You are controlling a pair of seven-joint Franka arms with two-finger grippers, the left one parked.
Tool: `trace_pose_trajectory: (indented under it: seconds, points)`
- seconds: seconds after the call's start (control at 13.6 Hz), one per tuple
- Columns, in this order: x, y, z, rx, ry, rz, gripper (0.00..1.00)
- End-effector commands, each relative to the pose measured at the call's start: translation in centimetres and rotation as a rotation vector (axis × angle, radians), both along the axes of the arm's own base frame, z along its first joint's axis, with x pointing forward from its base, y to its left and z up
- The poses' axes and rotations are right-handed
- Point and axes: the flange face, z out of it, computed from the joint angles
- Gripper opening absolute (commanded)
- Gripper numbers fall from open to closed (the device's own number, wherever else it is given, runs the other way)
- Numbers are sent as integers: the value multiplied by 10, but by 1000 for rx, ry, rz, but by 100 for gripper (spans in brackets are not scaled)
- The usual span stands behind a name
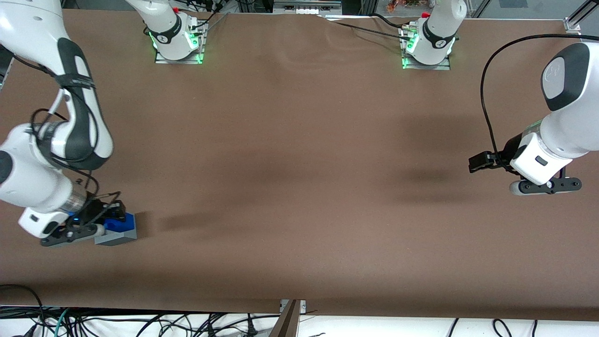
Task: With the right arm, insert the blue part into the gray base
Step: 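Lift the blue block and carry it over the gray base's hole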
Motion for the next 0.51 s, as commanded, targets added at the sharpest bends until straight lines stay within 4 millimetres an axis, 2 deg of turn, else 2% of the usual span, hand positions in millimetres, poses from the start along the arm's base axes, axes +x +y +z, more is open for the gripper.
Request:
trace_pose_trajectory:
  seconds: [0.0, 0.22, 0.44]
  points:
    - [3, -29, -2, 2, 4, 59, 27]
    - [6, -54, -25, -2, 4, 85, 27]
    - [7, -66, -39, -1, 4, 93, 27]
